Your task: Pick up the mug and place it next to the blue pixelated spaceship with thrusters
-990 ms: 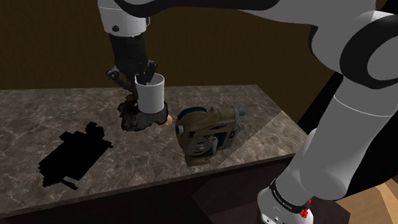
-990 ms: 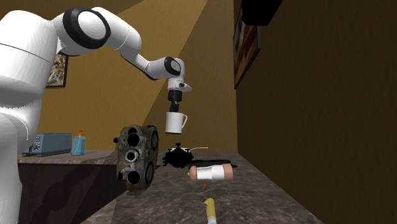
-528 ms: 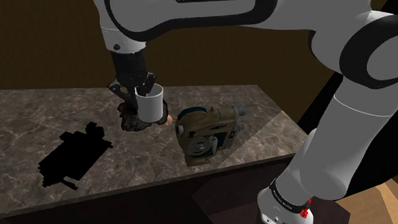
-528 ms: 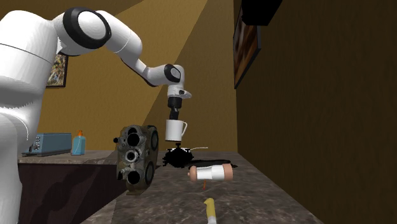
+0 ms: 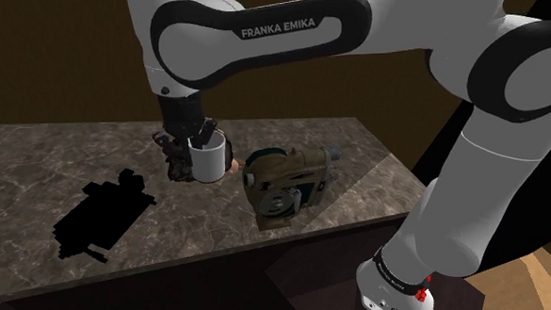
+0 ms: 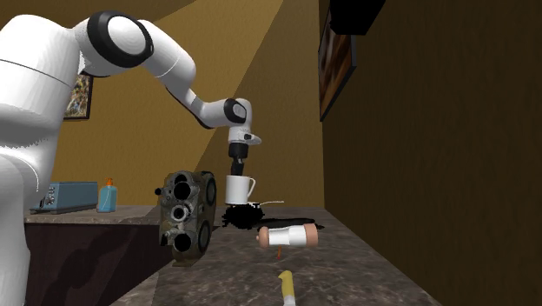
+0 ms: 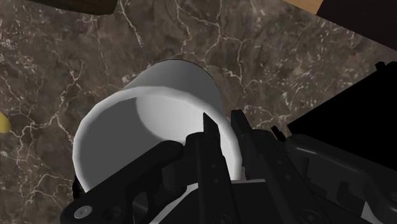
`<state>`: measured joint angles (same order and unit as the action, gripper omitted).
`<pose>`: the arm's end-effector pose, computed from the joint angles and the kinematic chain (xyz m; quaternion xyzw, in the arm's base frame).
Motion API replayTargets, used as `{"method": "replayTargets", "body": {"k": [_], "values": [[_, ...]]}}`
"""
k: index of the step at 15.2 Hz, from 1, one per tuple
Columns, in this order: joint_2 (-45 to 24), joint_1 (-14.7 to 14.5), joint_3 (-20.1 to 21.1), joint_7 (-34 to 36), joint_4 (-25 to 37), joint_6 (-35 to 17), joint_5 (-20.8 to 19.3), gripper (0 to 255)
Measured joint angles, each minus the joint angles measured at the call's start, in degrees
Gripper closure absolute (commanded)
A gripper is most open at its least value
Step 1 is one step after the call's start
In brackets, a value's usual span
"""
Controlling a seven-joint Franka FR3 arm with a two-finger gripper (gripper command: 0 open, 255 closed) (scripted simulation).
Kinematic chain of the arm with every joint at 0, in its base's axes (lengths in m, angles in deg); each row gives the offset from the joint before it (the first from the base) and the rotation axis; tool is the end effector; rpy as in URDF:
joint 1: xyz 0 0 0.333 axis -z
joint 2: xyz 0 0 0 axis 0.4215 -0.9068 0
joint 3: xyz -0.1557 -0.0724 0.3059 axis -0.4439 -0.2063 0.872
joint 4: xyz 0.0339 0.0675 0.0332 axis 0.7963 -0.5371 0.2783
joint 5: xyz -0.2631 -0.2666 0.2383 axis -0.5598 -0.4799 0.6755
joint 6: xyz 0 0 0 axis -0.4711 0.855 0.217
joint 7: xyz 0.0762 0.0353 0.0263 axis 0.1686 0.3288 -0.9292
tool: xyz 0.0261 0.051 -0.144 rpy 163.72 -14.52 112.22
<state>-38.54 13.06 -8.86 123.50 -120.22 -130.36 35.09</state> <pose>0.5228 0.3767 0.4476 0.9985 -0.0138 -0.0404 0.0331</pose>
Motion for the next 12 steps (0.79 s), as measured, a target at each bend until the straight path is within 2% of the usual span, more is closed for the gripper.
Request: {"method": "replayTargets", "body": {"k": [12], "values": [[-1.96,-0.05,-0.28,0.73,-7.06,-8.79,-1.08,255]]}}
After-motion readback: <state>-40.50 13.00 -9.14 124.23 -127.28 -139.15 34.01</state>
